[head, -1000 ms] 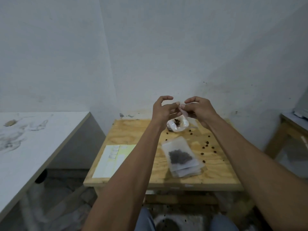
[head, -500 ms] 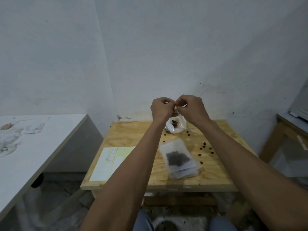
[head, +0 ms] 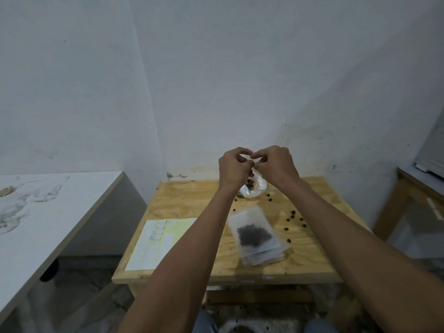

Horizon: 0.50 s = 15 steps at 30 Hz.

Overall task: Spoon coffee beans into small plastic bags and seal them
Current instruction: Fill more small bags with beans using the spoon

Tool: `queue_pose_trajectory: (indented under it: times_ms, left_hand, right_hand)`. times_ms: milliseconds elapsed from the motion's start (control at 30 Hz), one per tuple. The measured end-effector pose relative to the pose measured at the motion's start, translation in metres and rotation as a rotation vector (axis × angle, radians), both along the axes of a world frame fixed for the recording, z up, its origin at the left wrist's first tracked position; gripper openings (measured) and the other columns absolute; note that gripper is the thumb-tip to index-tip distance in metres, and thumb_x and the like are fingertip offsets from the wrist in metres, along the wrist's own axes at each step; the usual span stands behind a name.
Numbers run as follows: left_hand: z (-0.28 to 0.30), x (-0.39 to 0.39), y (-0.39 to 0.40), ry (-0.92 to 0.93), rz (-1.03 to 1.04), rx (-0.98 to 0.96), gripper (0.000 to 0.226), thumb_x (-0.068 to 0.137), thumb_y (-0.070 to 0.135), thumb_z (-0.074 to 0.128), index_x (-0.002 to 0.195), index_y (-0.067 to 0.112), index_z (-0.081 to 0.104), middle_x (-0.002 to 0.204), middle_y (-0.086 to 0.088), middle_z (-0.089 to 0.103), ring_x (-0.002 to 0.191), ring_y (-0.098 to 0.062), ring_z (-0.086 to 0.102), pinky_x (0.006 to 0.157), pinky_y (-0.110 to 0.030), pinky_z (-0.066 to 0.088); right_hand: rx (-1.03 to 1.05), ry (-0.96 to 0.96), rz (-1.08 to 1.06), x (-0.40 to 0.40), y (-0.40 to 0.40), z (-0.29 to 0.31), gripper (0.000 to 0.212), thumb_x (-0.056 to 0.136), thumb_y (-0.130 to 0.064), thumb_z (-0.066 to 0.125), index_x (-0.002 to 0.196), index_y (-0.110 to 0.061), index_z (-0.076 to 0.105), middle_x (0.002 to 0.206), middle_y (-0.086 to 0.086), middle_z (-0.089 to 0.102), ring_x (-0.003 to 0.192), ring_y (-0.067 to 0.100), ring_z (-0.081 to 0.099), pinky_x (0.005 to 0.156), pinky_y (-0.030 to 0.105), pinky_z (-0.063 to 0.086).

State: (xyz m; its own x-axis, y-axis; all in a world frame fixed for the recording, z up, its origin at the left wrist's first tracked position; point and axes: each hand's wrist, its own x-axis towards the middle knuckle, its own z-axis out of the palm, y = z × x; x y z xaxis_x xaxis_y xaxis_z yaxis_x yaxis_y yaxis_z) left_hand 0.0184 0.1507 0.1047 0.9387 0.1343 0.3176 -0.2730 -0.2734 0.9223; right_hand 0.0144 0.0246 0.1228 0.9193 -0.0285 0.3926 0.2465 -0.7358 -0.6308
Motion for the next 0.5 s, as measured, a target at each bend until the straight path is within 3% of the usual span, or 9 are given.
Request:
queue_pose_trajectory:
  times_ms: [167,233,300,400,467,500]
  left_hand:
    - [-0.012,-0.001,-0.004,-0.087,0.106,0.194,0.026,0.081,0.001,0.066,0.104,0.010,0.076,0.062,-0.003,0.063,0.051,-0.015,0.059,0.060,-0.029,0.053]
    - [-0.013,-0.003,-0.003,-0.109,0.092,0.225,0.025,0.082,0.003,0.065,0.103,0.011,0.076,0.059,-0.002,0.062,0.050,-0.014,0.058,0.060,-0.026,0.053]
    - [-0.010,-0.001,-0.002,-0.145,0.074,0.224,0.024,0.082,0.007,0.063,0.102,0.014,0.075,0.062,-0.003,0.062,0.056,-0.018,0.061,0.067,-0.032,0.056]
    - [-0.004,-0.001,-0.001,-0.241,0.025,0.217,0.031,0.081,0.021,0.060,0.109,0.018,0.073,0.090,-0.001,0.061,0.082,-0.010,0.061,0.078,-0.031,0.053]
    - [-0.003,0.001,0.005,-0.288,-0.068,0.236,0.044,0.077,0.025,0.064,0.120,0.022,0.065,0.124,-0.001,0.055,0.116,-0.010,0.055,0.093,-0.035,0.053]
    - [-0.003,0.003,0.010,-0.300,-0.124,0.290,0.053,0.075,0.026,0.068,0.127,0.025,0.058,0.141,-0.003,0.045,0.135,-0.015,0.044,0.103,-0.038,0.047]
  right_hand:
    - [-0.042,-0.102,-0.088,0.001,-0.005,-0.013,0.040,0.086,0.000,0.056,0.119,-0.012,0.076,0.117,0.015,0.073,0.102,0.028,0.070,0.084,0.029,0.054]
    - [-0.078,-0.133,-0.108,0.004,-0.011,-0.016,0.040,0.089,-0.002,0.054,0.121,-0.014,0.075,0.117,0.016,0.068,0.104,0.030,0.066,0.080,0.027,0.048]
    - [-0.124,-0.151,-0.117,0.006,-0.013,-0.017,0.041,0.093,-0.004,0.053,0.125,-0.018,0.073,0.113,0.014,0.063,0.101,0.029,0.063,0.078,0.028,0.043]
    - [-0.085,-0.215,-0.083,0.005,-0.013,-0.011,0.039,0.095,-0.003,0.054,0.127,-0.018,0.072,0.102,0.008,0.060,0.091,0.023,0.060,0.077,0.027,0.043]
    - [-0.008,-0.249,-0.040,0.004,-0.014,-0.001,0.038,0.095,-0.003,0.056,0.124,-0.020,0.073,0.095,0.003,0.059,0.084,0.017,0.059,0.077,0.027,0.049]
    - [0.051,-0.241,-0.010,0.004,-0.015,0.005,0.037,0.095,-0.004,0.057,0.122,-0.022,0.074,0.093,0.001,0.061,0.079,0.016,0.062,0.074,0.024,0.051]
